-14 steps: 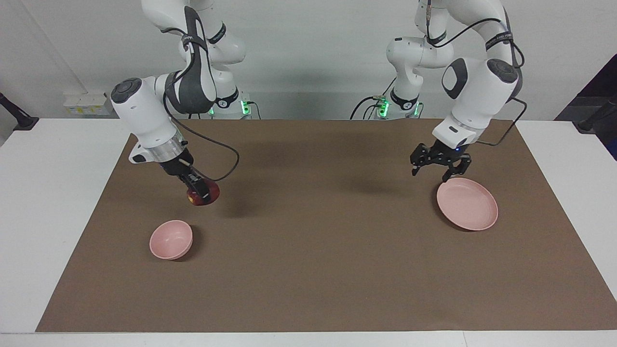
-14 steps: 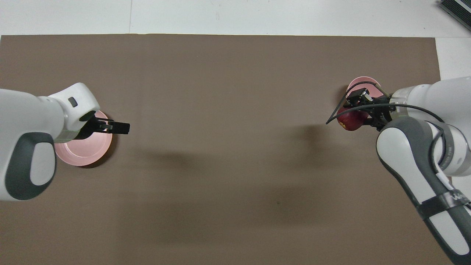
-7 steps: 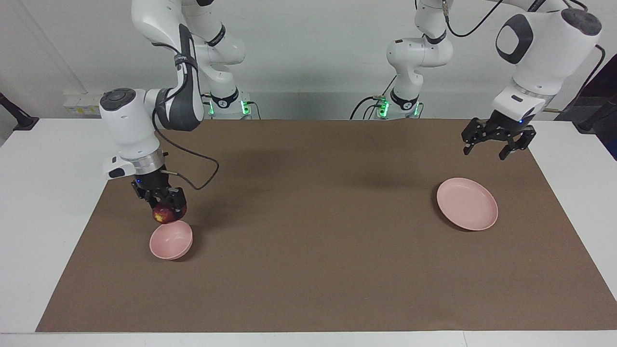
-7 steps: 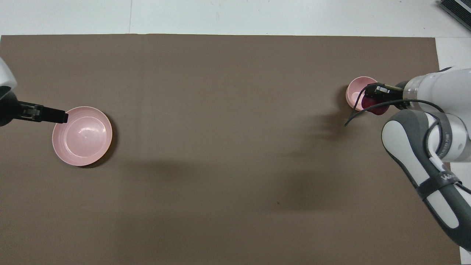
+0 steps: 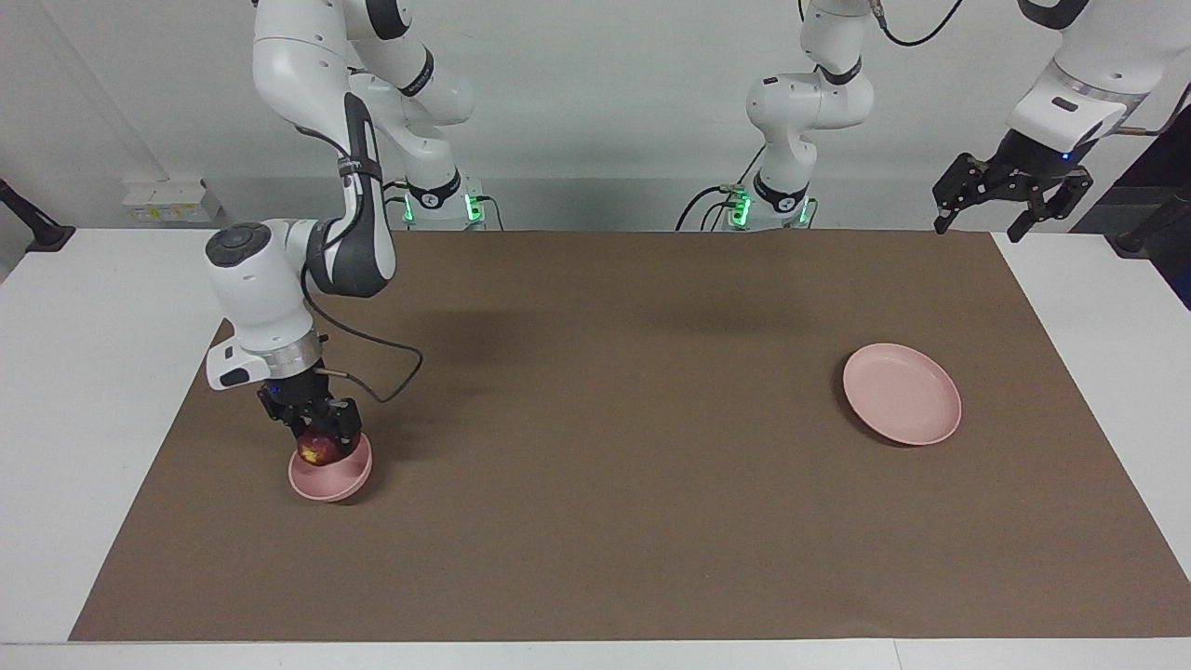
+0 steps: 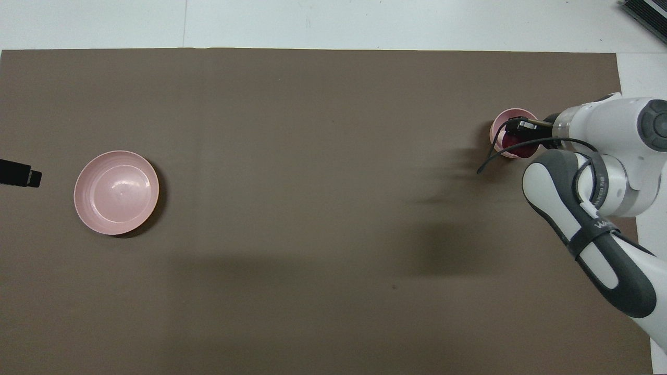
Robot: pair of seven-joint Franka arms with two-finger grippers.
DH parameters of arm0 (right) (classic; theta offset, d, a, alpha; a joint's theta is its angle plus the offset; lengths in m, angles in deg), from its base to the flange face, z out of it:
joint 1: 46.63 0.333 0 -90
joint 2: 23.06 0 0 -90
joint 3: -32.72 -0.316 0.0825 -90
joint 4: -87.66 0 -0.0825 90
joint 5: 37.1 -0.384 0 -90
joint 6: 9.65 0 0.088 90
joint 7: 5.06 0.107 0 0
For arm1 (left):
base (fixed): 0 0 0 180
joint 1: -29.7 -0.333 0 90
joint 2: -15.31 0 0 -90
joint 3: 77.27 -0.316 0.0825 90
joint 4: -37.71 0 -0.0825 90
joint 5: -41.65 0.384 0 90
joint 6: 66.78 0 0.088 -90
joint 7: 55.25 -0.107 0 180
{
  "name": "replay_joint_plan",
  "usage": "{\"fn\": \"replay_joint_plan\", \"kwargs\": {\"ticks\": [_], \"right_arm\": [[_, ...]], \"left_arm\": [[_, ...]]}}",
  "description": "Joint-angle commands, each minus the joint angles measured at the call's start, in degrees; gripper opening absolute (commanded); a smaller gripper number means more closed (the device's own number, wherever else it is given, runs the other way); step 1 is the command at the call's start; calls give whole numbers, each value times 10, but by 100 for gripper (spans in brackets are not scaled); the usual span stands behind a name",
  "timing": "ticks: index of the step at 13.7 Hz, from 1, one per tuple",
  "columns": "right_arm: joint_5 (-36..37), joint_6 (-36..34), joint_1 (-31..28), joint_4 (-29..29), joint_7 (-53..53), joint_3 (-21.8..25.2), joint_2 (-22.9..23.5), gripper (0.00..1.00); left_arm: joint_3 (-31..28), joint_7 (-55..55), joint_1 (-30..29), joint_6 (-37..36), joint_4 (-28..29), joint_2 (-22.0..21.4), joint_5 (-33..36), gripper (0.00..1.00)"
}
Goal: Move apple from plate to bowl
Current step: 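Lower the apple into the pink bowl and open the right gripper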
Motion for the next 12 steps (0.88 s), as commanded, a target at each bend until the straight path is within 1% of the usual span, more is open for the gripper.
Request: {"fn": "replay_joint_plan", "kwargs": {"ticks": [1,2,4,7,8,10,12], "right_arm": [[8,15,-11,12,-4,-5,15,48],[3,18,-11,19,0,-5,15,99],[1,12,-7,29,-2,-7,13,100],[4,-5,-2,38,-8,-11,-13,100],[5,-21,-2,41,-8,-12,-21,100],[3,-95,-2,73,-30,-16,-33,100],[0,-184,-7,121,-55,-16,-38,100]], "left_arm": [[8,-1,-5,-31,-13,-1,10,100],[15,1,-5,-28,-12,-13,9,100],[17,2,-4,-29,-9,-16,9,100],[17,1,-3,-22,-7,-16,8,100],[17,1,-4,-22,-7,-16,5,100],[14,1,-5,-23,-7,-16,5,100],[10,1,-6,-24,-7,-16,5,100]]}}
